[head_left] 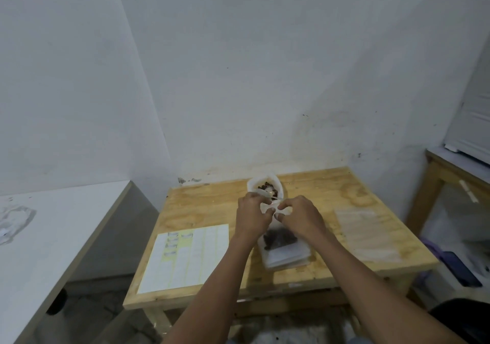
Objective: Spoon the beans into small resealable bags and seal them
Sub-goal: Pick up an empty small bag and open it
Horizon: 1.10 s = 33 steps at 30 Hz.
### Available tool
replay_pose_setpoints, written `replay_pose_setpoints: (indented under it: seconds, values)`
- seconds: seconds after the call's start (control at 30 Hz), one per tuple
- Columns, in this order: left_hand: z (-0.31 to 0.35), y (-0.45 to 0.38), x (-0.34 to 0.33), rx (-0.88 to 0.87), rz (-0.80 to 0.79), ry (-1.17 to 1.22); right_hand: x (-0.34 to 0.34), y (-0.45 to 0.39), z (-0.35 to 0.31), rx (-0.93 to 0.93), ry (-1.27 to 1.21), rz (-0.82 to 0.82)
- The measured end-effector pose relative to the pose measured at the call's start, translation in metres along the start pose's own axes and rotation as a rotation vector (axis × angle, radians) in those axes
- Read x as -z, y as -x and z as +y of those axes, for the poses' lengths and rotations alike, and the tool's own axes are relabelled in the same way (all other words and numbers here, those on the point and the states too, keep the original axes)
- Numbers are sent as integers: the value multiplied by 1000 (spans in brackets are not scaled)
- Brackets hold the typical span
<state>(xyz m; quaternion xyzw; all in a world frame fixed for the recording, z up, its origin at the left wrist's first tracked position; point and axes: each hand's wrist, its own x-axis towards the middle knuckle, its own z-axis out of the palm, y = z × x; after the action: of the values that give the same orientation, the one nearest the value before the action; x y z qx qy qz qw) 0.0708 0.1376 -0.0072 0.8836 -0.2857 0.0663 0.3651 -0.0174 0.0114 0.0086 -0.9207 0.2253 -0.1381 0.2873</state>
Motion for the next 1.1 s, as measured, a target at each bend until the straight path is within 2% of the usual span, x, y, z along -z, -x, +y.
replay_pose_setpoints:
  seconds: [0.1,0.2,0.27,0.33,0.43,0.57,0.67,0.87,1.03,1.1]
  values:
    - [22,-6,-5,-71,52,67,19,-2,7,-36,-74,88]
    - [57,-9,-16,-122,43,128,47,-4,25,-168,-102,188]
    - [83,-9,-29,-138,-10,134,66,-4,44,-254,-76,257]
    - [107,-7,-45,-93,-129,139,84,-1,66,-344,-46,284]
    - [130,-4,-74,50,-318,123,101,4,102,-474,29,203]
    - [144,2,-105,147,-431,133,103,14,134,-577,80,69]
    - [152,3,-116,206,-417,190,98,14,142,-586,57,64]
    - [151,-7,-131,504,-304,433,98,15,148,-620,-141,181]
    - [147,-19,-116,579,-236,703,111,15,141,-597,-431,363]
    - [148,-25,-99,545,-177,802,119,12,131,-539,-531,366]
